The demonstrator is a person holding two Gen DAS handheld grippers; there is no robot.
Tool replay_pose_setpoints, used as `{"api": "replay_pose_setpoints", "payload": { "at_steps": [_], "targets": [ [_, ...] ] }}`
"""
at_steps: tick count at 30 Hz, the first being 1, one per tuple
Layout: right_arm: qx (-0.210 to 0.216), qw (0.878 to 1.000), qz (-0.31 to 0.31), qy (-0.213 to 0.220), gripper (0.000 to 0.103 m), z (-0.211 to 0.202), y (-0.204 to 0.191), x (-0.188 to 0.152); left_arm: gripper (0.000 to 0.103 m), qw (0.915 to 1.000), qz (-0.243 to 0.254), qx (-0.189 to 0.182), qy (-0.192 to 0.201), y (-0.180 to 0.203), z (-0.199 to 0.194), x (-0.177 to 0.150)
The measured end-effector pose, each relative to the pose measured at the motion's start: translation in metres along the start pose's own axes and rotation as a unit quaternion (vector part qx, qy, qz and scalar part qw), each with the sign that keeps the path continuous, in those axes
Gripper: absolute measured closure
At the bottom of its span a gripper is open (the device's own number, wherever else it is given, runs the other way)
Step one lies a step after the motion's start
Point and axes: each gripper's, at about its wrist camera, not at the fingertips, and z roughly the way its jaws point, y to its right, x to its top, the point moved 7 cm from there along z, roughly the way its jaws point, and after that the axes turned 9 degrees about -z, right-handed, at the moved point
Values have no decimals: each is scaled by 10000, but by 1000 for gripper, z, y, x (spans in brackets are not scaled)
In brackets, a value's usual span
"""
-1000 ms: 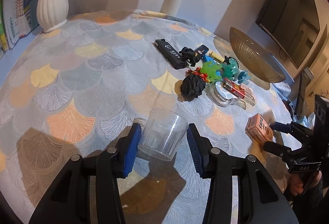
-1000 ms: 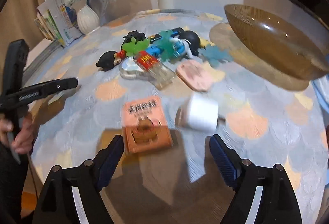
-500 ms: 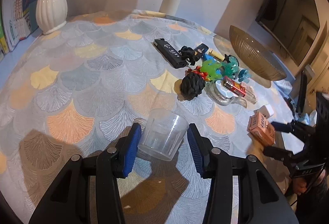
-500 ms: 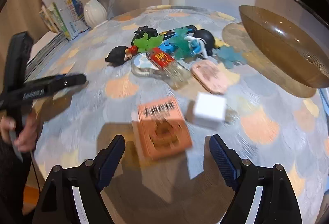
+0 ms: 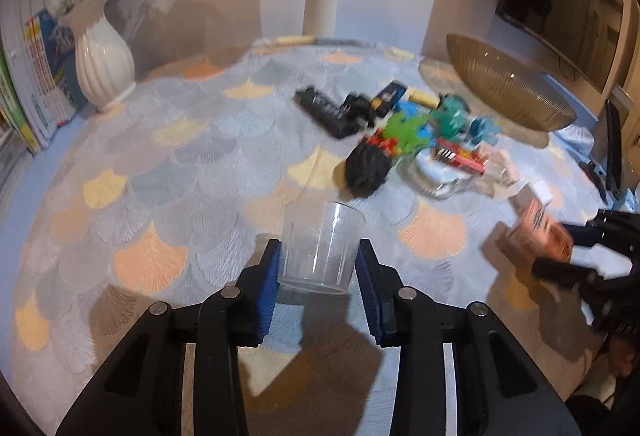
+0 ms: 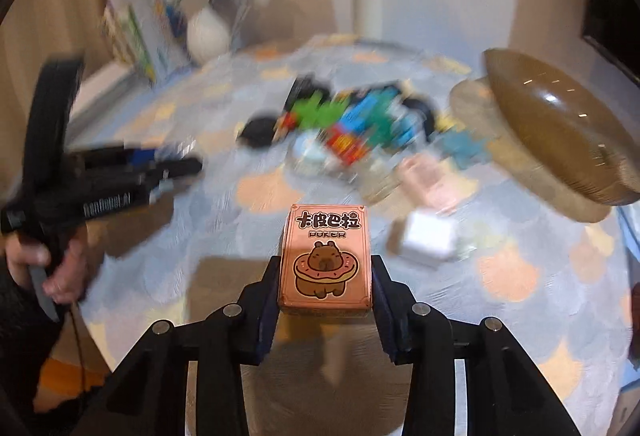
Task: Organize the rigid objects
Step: 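Carry both items over the amber bowl and open both tools to drop them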
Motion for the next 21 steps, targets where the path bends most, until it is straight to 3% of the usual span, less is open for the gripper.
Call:
{"api": "replay_pose_setpoints", "payload": {
  "at_steps": [4, 7, 8, 13, 15, 18, 19, 20, 21],
  "targets": [
    [-582, 9965, 360, 480, 63, -44, 52, 24, 70, 9994, 140, -118, 277, 24, -19, 20],
    [-1657, 9834, 622, 407, 63, -64, 111, 33, 70, 9972, 414, -413, 465, 63, -30, 49],
    [-1835, 9792, 775, 379, 63, -67, 131, 35, 70, 9962, 504, -506, 489, 76, -31, 58],
    [-1859, 9693, 1577, 330, 63, -68, 204, 40, 70, 9878, 1086, -1043, 391, 180, -11, 107],
    [-2004, 9652, 1681, 70, 63, -58, 222, 35, 70, 9854, 1141, -1247, 196, 210, 5, 116],
    [-1833, 9669, 1766, -171, 63, -42, 237, 31, 69, 9853, 1049, -1341, -169, 242, 40, 127],
    [-1787, 9678, 1764, -180, 61, -40, 239, 33, 63, 9858, 1036, -1310, -182, 249, 51, 131],
    [-1815, 9673, 1762, -196, 57, -40, 240, 33, 44, 9855, 1033, -1335, -179, 252, 55, 132],
    [-1873, 9663, 1755, -167, 47, -42, 241, 32, 33, 9846, 1047, -1391, -153, 257, 58, 134]
  ]
}}
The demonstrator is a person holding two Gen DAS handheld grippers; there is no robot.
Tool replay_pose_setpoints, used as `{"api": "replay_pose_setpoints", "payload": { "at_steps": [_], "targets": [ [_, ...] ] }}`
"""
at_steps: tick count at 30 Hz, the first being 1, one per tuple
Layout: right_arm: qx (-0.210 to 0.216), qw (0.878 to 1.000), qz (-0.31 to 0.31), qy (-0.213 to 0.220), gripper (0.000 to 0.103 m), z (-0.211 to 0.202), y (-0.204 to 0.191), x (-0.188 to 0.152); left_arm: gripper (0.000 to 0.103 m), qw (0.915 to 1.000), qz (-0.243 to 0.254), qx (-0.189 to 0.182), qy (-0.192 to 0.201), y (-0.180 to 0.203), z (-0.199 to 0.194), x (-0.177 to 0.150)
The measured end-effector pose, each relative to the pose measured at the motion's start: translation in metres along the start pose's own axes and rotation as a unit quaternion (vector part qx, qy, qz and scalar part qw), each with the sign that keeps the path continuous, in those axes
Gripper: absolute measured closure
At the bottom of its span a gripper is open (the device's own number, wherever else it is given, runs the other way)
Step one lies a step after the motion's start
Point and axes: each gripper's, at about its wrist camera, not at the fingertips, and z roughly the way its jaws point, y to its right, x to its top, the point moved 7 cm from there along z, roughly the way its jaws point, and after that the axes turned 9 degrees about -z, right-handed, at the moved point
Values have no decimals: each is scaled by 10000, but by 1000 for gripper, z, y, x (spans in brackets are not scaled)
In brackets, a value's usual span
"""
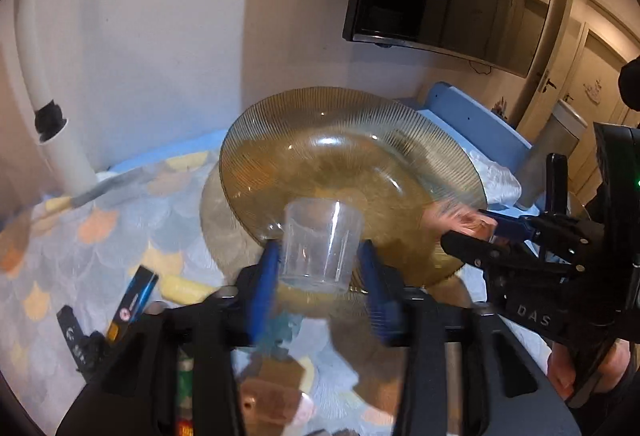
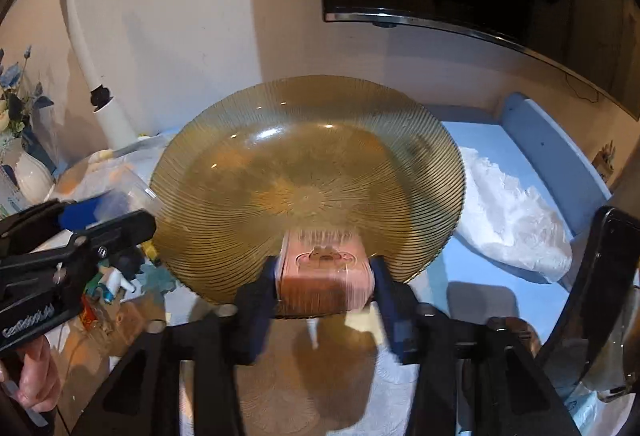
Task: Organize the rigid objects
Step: 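Carry both items over the amber bowl and open both tools to drop them, then return both tools to the cluster of items on the table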
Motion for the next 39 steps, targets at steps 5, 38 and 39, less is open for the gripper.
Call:
{"api": "replay_pose_setpoints", "payload": {
  "at_steps": [5, 38, 39],
  "targets": [
    [105, 9990, -26, 423, 38, -31, -2, -19, 21, 9994, -43, 141, 317, -13, -18, 0],
    [422, 9942, -792, 587, 6, -4, -140, -76, 8, 9579, -2039, 2017, 99, -237, -116, -178],
    [456, 9933, -841, 643, 6, -6, -142, -76, 7, 9577, -2041, 2026, 98, -237, -116, -179]
  ]
}}
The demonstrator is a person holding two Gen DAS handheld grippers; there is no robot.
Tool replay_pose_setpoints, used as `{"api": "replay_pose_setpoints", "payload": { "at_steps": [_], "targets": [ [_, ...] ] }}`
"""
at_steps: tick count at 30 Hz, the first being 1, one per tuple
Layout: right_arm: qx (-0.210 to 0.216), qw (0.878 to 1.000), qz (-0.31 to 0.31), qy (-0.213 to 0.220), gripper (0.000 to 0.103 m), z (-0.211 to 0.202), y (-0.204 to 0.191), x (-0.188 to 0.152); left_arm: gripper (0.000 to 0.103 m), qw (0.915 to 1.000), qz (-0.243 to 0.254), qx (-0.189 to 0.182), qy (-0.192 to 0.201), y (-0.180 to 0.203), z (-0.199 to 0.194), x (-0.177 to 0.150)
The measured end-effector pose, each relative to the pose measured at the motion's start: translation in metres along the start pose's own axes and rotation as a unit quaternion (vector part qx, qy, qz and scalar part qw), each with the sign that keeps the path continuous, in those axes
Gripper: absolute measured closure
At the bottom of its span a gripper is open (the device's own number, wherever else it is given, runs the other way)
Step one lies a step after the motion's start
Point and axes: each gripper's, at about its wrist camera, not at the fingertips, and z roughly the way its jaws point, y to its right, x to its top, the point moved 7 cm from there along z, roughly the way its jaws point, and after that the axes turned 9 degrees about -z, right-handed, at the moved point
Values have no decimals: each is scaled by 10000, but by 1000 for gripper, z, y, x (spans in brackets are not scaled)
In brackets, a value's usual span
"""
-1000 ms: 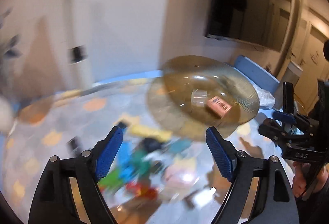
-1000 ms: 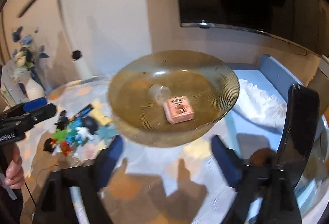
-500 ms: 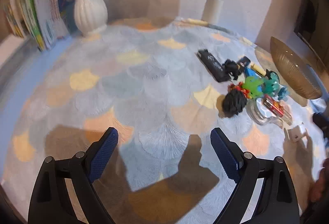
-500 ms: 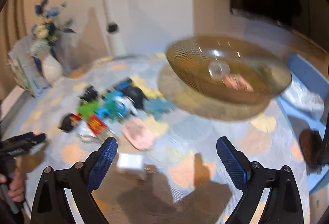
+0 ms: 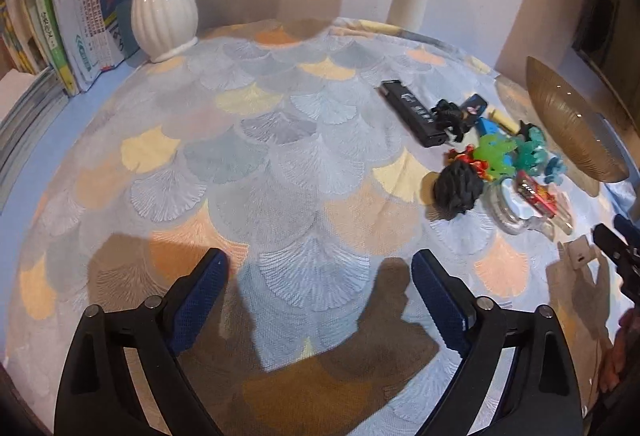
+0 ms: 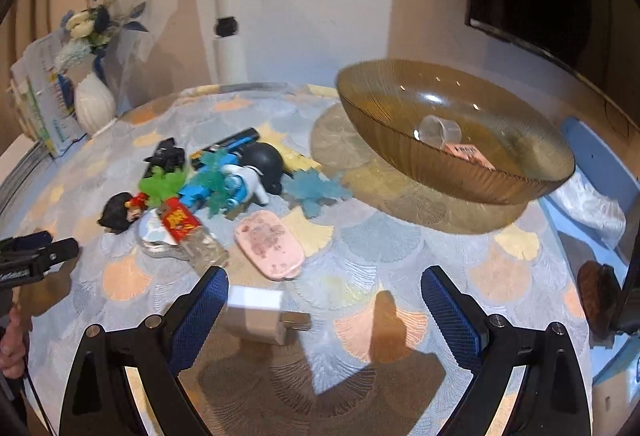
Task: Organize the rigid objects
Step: 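Return both tools to the cluster of items on the table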
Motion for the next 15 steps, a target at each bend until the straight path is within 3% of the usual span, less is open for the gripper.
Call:
{"api": "replay_pose_setpoints", "payload": {
  "at_steps": [4, 15],
  "targets": [
    [-20, 9998, -161, 68, 6, -4, -7, -1, 5, 9997, -50, 218, -39, -4, 3, 0],
    [95, 9999, 22, -76, 6, 2, -2, -2, 1, 9997, -21, 215, -86, -4, 5, -2]
  ]
}}
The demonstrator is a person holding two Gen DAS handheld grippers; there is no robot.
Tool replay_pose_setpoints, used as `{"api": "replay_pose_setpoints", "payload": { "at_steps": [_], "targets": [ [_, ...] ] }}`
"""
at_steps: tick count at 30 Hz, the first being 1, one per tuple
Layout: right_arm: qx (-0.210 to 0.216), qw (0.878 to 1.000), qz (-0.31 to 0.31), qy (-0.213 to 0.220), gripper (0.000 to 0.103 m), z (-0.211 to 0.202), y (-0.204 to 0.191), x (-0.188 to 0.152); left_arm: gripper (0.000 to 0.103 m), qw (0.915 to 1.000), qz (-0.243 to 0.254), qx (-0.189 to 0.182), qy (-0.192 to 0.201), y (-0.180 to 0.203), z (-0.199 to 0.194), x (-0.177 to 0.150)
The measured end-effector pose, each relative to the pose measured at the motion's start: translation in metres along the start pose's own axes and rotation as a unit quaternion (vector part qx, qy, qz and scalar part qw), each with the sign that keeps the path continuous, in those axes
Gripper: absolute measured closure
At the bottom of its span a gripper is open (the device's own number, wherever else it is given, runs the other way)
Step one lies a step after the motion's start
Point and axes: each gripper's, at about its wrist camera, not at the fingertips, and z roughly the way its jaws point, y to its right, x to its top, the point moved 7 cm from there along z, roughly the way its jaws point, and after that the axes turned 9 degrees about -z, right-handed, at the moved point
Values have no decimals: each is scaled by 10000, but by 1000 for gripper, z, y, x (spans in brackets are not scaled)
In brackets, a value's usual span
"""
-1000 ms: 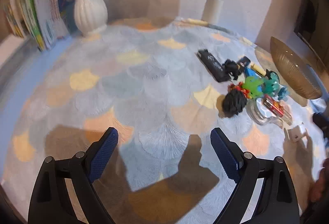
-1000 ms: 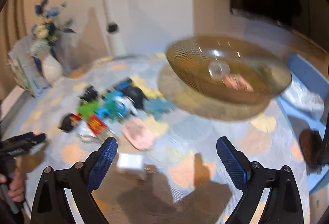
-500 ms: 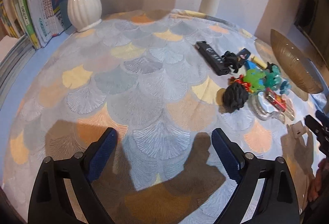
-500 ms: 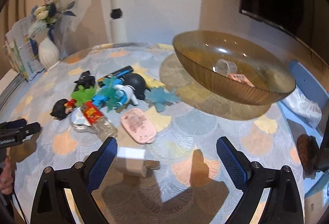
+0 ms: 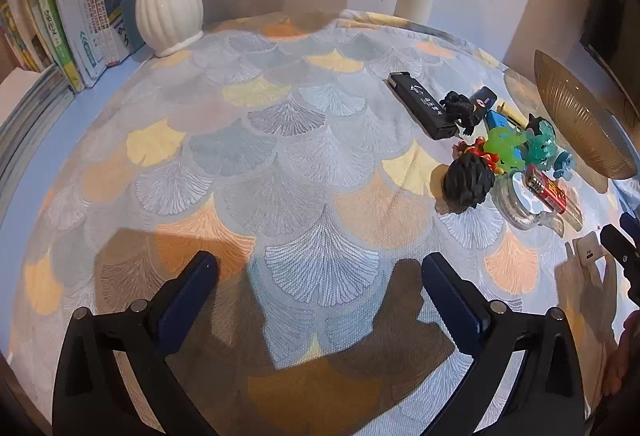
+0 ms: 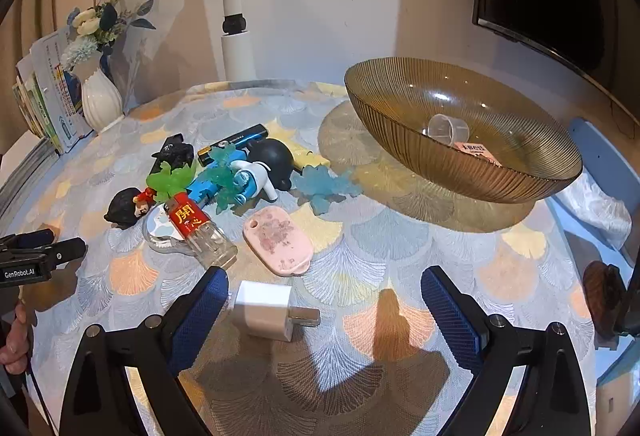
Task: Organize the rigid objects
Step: 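Return both tools to the cluster of items on the table, then grasp the black figurine with the left tool while the right tool grasps the red lighter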
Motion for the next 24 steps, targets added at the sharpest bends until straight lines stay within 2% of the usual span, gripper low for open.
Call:
{"api": "replay_pose_setpoints", "payload": {
  "at_steps": [19, 21, 24],
  "targets": [
    [35, 10000, 31, -33, 6, -1, -1, -1, 1, 10000, 1, 15, -8, 0, 0, 0],
    [140, 9999, 16, -56, 6, 0, -2, 0, 1, 10000, -30, 66, 23, -3, -3, 0],
    [613, 9980, -40, -122, 6, -1, -11, 5, 1, 9992, -38, -308, 255, -2, -24, 5]
  ]
}}
